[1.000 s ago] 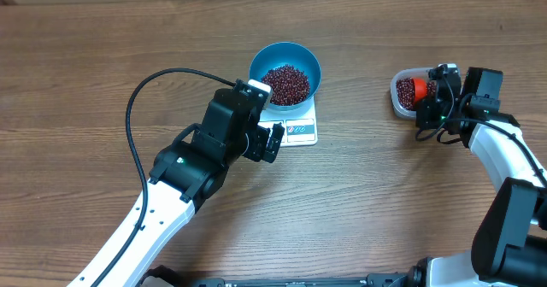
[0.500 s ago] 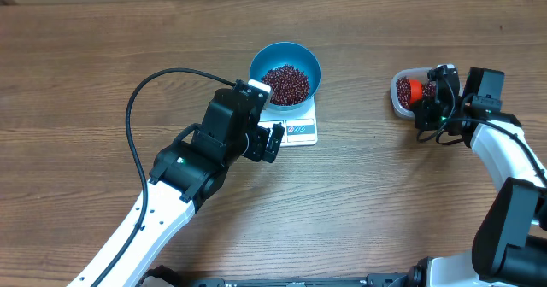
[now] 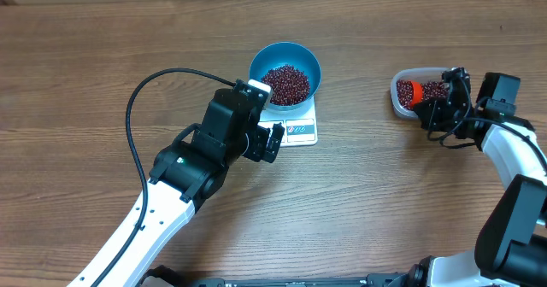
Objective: Scoop item into bowl and weigh 150g on scale
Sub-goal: 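Dip the red scoop into the beans again and scoop with the right gripper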
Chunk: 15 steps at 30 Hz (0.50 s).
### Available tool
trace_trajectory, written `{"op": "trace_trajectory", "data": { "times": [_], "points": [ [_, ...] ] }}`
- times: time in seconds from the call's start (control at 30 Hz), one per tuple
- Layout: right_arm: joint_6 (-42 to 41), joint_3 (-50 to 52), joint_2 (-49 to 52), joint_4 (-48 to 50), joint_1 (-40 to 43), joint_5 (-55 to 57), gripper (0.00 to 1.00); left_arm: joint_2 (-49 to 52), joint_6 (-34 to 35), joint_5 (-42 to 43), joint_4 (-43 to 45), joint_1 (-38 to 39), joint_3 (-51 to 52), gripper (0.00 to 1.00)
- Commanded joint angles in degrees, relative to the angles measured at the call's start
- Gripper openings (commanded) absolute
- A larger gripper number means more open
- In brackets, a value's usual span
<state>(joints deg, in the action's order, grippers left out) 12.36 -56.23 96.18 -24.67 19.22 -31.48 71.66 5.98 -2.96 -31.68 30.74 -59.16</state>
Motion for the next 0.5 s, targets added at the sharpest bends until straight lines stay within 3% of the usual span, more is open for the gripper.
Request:
{"op": "trace_trajectory", "data": {
  "times": [0.0, 0.47],
  "points": [
    [-3.1, 0.7, 2.3, -1.1, 0.1, -1.7, 0.04, 0.2, -0.7, 0.7, 0.2, 0.0, 0.0, 1.00],
    [-9.9, 0.7, 2.9, 0.2, 0.2, -1.9, 0.04, 0.2, -0.7, 0.7, 0.2, 0.0, 0.0, 1.00]
  ]
}}
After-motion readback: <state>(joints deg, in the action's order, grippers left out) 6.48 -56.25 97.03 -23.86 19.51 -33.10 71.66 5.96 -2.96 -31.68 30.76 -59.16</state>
